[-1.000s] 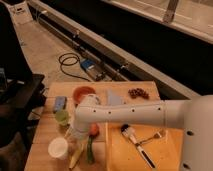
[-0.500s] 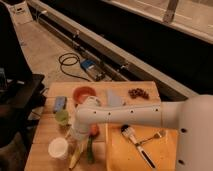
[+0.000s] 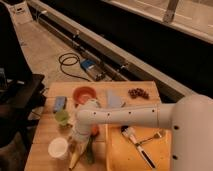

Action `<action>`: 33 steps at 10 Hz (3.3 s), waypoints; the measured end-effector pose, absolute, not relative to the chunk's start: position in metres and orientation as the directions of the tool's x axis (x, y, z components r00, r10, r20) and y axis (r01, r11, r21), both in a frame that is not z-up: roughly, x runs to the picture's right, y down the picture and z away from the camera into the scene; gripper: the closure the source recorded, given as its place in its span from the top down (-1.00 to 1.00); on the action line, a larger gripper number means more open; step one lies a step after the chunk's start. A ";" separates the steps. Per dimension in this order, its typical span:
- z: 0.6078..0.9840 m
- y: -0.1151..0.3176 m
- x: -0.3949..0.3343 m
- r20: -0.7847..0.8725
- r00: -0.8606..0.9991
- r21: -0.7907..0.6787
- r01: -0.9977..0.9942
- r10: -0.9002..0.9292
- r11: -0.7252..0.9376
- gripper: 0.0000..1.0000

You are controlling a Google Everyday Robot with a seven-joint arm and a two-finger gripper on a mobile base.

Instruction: Place banana in red bowl

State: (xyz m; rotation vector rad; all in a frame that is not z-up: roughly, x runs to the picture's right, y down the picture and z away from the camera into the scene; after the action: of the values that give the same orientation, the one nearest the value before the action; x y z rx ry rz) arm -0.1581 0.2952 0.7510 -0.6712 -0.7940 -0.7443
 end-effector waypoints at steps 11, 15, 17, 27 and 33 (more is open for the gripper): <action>0.683 0.238 -0.107 0.735 0.546 -0.194 0.738 -0.403 0.647 -1.00; 0.651 0.162 -0.076 0.645 0.599 -0.170 0.718 -0.474 0.675 -1.00; 0.649 0.116 -0.064 0.599 0.621 -0.157 0.711 -0.506 0.686 -1.00; 0.758 -0.057 -0.022 0.575 0.597 -0.030 0.699 -0.560 0.714 -1.00; 0.767 -0.059 -0.021 0.544 0.615 -0.023 0.691 -0.571 0.722 -1.00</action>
State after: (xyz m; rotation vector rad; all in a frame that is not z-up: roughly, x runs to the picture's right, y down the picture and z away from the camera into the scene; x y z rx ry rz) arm -0.0212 -0.0592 0.7673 -0.2403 -0.5381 -0.7353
